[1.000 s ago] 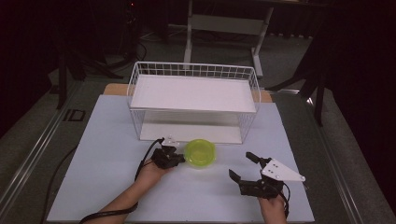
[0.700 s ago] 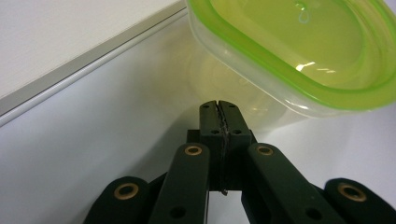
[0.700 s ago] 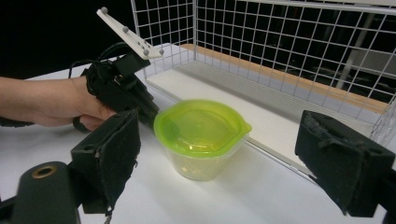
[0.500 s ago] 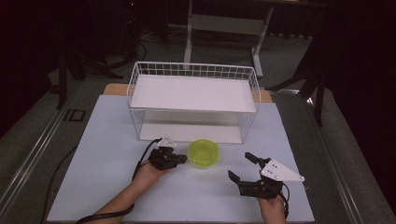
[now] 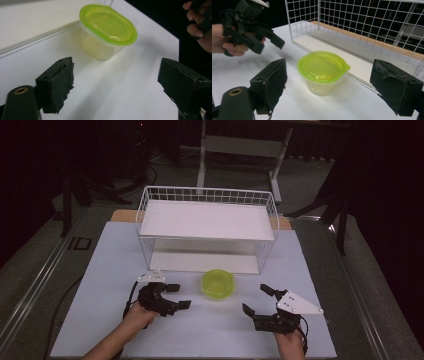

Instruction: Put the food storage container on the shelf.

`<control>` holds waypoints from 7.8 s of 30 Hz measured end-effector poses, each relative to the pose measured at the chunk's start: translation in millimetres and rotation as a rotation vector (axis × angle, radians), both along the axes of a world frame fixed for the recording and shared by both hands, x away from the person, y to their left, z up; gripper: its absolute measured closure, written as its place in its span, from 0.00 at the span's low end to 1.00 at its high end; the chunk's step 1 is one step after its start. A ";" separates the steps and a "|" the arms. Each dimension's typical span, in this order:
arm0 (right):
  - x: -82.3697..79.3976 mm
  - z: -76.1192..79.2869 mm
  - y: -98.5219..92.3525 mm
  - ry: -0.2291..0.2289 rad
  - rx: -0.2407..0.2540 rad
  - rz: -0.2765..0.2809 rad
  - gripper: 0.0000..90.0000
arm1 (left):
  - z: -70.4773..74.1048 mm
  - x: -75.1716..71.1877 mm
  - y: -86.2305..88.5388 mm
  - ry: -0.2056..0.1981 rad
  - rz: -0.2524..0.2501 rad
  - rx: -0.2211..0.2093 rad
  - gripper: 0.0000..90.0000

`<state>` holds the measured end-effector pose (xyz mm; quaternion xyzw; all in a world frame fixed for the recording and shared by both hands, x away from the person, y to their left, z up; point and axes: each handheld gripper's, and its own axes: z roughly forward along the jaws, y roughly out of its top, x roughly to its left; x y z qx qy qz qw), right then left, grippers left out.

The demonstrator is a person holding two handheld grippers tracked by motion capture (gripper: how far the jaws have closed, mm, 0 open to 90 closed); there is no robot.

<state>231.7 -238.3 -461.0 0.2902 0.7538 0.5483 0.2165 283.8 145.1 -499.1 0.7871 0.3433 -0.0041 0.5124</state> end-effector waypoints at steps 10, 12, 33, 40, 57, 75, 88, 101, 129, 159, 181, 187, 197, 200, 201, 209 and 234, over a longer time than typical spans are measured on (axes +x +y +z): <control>2.3 1.7 4.4 0.028 0.070 0.044 0.16 | 24.2 -20.5 -3.6 -0.109 0.090 0.027 0.03; 3.6 4.5 6.2 0.020 0.056 0.035 0.16 | 27.5 -20.8 -6.4 -0.120 0.080 0.030 0.03; 53.7 3.4 16.3 0.140 0.028 -0.021 0.14 | 40.3 19.6 -27.2 -0.040 0.113 -0.020 0.06; 72.9 -6.6 23.7 0.213 0.033 -0.086 0.15 | 29.4 33.2 -41.7 0.002 0.102 0.025 0.10; 102.3 -33.1 29.3 0.501 0.104 -0.110 0.33 | -1.2 52.8 -56.0 0.201 0.217 0.031 0.39; 103.5 -41.1 33.5 0.610 0.087 -0.089 0.79 | -8.2 46.0 -61.8 0.275 0.136 -0.009 0.76; 89.8 -38.2 33.3 0.588 0.072 -0.099 0.89 | 6.2 24.8 -69.0 0.213 0.180 0.057 0.92; 92.7 -11.6 47.7 0.518 0.073 -0.096 0.89 | 24.6 29.7 -48.5 0.122 0.197 0.028 0.92; 131.6 -15.9 82.1 0.499 0.032 -0.158 0.89 | 7.8 63.7 -31.8 0.080 0.264 0.033 0.91; 148.5 -20.8 92.5 0.488 0.039 -0.191 0.88 | 3.4 84.3 -28.4 0.104 0.311 0.039 0.90; 151.5 -22.6 91.9 0.493 0.054 -0.193 0.86 | -0.6 84.7 -31.2 0.036 0.310 0.044 0.84; 154.5 -23.6 94.2 0.427 0.020 -0.211 0.82 | -2.7 90.1 -32.2 -0.025 0.329 0.038 0.80; 163.2 -35.6 93.2 0.354 0.034 -0.276 0.57 | -5.4 101.2 -33.9 -0.087 0.384 0.050 0.63; 167.0 -33.9 95.3 0.392 0.039 -0.292 0.54 | -5.7 103.4 -35.5 -0.103 0.409 0.064 0.58; 166.6 -32.8 97.7 0.391 0.023 -0.301 0.53 | -5.7 103.3 -36.2 -0.114 0.412 0.069 0.57; 163.8 -33.4 99.2 0.325 -0.012 -0.289 0.49 | -1.1 96.8 -30.2 -0.119 0.391 0.023 0.54; 102.3 -38.2 109.5 0.204 -0.067 -0.192 0.52 | 7.5 28.0 10.6 -0.163 0.289 -0.046 0.28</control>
